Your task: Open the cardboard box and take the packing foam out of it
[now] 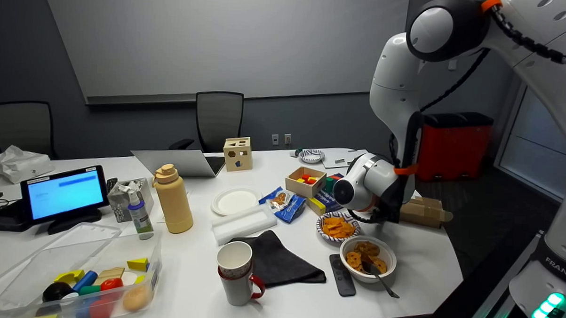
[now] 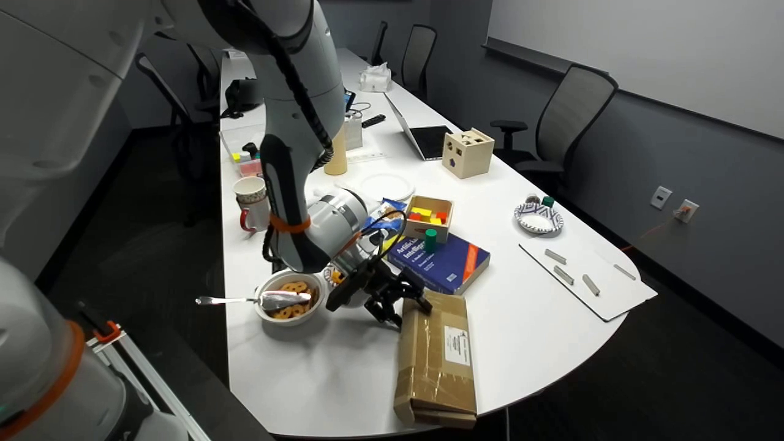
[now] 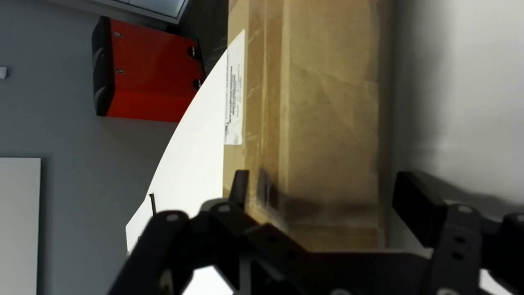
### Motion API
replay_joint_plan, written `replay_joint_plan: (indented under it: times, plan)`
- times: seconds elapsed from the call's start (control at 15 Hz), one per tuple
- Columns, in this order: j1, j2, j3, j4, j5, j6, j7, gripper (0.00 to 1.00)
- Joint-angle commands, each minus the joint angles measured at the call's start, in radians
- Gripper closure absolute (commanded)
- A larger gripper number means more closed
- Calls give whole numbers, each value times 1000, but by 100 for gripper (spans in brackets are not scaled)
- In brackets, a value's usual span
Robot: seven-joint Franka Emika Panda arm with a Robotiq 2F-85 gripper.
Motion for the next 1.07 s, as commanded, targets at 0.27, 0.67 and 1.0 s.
replay_joint_plan:
  times: [0.27, 0.67, 1.0]
  plan:
    - [-17, -19, 41, -2, -24, -16, 14, 66]
    - [-45, -91, 79, -25, 49, 20, -64, 75]
    - [-86, -182, 115, -52, 249, 66, -260, 75]
